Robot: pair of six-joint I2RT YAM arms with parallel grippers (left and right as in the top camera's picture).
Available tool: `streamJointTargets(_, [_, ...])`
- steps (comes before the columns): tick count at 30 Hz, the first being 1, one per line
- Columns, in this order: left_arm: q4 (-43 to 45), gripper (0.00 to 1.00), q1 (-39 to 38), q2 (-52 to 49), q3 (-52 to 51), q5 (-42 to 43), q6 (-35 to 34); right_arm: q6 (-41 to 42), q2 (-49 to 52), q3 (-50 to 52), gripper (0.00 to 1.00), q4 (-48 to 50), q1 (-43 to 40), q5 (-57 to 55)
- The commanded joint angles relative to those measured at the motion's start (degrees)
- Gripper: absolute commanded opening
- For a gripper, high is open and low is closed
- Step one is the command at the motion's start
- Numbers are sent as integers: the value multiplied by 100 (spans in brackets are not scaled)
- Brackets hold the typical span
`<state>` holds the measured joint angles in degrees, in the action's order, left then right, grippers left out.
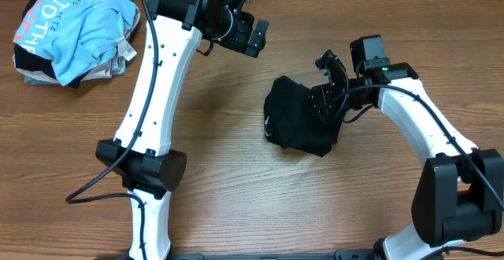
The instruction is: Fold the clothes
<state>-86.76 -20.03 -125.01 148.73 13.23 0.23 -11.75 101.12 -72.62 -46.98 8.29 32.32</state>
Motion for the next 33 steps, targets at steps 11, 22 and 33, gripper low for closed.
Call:
streamJointTargets(11, [2, 100, 20, -22, -22, -26, 136, 479, 13, 22, 4, -468, -35, 225])
streamJointTargets(22, [-44, 100, 15, -24, -28, -26, 157, 2330, -227, 101, 4, -2332, -437, -2179])
streamJointTargets(33, [24, 100, 11, -35, -466, 13, 391, 3239, -214, 1054, 39, -1027, -457, -2662])
